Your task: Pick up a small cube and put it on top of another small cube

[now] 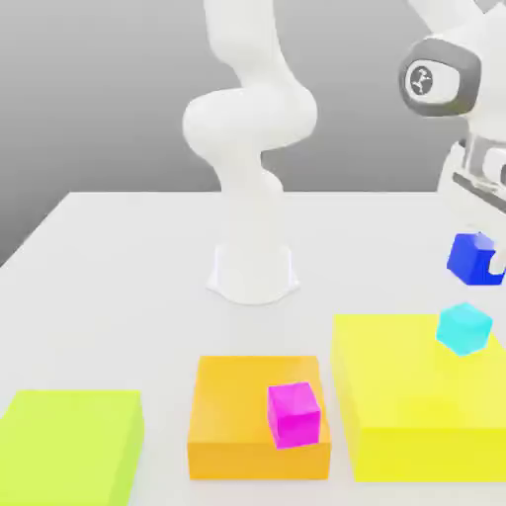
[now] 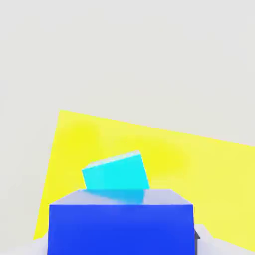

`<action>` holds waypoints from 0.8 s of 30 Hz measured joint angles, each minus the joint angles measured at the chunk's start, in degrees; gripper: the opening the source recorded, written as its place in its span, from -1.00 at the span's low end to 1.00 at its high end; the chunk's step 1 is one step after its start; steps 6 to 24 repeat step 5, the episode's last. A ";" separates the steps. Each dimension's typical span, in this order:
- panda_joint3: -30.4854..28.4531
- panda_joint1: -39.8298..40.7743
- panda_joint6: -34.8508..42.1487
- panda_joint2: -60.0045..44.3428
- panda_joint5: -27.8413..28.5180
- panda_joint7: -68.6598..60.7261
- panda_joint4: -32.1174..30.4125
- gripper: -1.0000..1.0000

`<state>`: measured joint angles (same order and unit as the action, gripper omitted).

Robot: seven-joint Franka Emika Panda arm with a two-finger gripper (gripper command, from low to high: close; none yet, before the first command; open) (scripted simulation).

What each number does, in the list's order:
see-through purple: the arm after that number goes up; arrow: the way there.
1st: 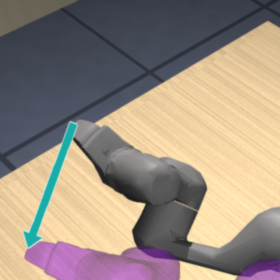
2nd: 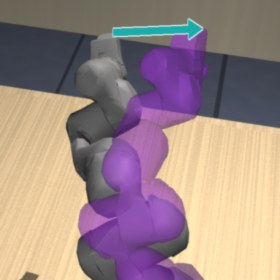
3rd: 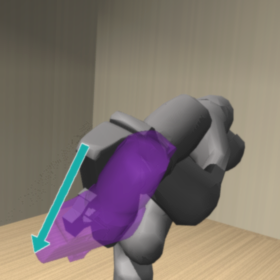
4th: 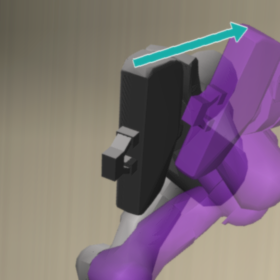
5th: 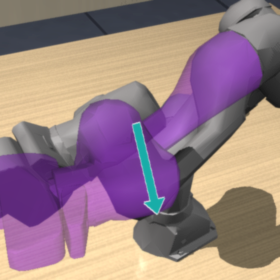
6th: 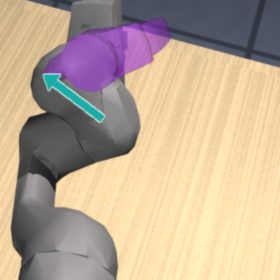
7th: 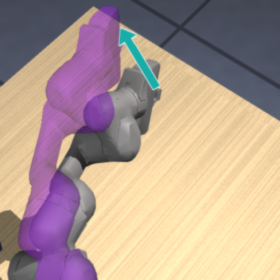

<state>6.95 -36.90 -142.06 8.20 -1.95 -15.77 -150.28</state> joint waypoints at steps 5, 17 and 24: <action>0.21 0.14 -3.73 -2.85 0.60 0.34 -0.95 1.00; 0.21 0.14 -3.73 -2.85 0.60 0.34 -0.95 1.00; 0.21 0.14 -3.73 -2.85 0.60 0.34 -0.95 1.00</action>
